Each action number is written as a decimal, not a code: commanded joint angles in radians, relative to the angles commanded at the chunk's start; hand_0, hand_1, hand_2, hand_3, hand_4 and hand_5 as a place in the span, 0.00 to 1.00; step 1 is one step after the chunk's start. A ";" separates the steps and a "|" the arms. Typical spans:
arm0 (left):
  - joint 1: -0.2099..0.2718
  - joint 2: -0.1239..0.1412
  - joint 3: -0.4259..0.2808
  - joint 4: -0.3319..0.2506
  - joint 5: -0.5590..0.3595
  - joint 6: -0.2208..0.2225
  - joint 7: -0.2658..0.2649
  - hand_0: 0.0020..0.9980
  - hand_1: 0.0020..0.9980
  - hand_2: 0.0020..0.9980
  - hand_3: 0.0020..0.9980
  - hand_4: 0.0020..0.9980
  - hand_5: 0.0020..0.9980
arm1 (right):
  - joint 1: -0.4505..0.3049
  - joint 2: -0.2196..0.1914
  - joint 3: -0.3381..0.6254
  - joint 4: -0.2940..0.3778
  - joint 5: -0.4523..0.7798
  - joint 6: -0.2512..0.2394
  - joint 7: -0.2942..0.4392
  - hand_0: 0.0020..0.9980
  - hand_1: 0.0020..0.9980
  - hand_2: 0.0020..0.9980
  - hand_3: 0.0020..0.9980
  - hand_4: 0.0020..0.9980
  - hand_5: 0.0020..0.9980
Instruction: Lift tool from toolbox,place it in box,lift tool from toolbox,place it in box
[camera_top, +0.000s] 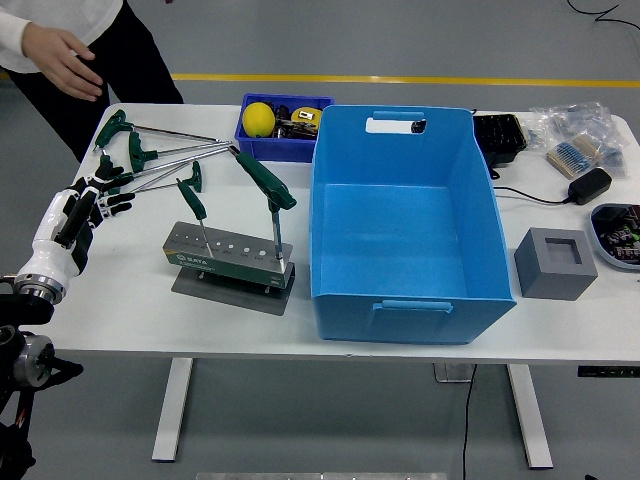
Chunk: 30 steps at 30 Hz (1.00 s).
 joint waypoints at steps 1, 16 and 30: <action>0.001 0.000 0.000 0.000 0.000 0.000 0.000 0.67 0.66 0.75 0.73 0.88 0.76 | 0.000 0.000 0.000 0.000 0.000 0.000 0.000 0.74 0.71 0.77 0.59 0.83 0.73; -0.001 0.004 0.002 0.001 0.002 0.000 -0.003 0.67 0.67 0.75 0.73 0.88 0.76 | -0.001 0.001 -0.001 0.000 0.001 -0.002 0.003 0.73 0.71 0.76 0.59 0.83 0.73; 0.001 0.012 0.020 0.002 -0.001 -0.001 -0.015 0.68 0.67 0.75 0.73 0.89 0.76 | -0.007 0.002 -0.001 -0.001 0.005 -0.003 0.005 0.73 0.71 0.76 0.59 0.83 0.73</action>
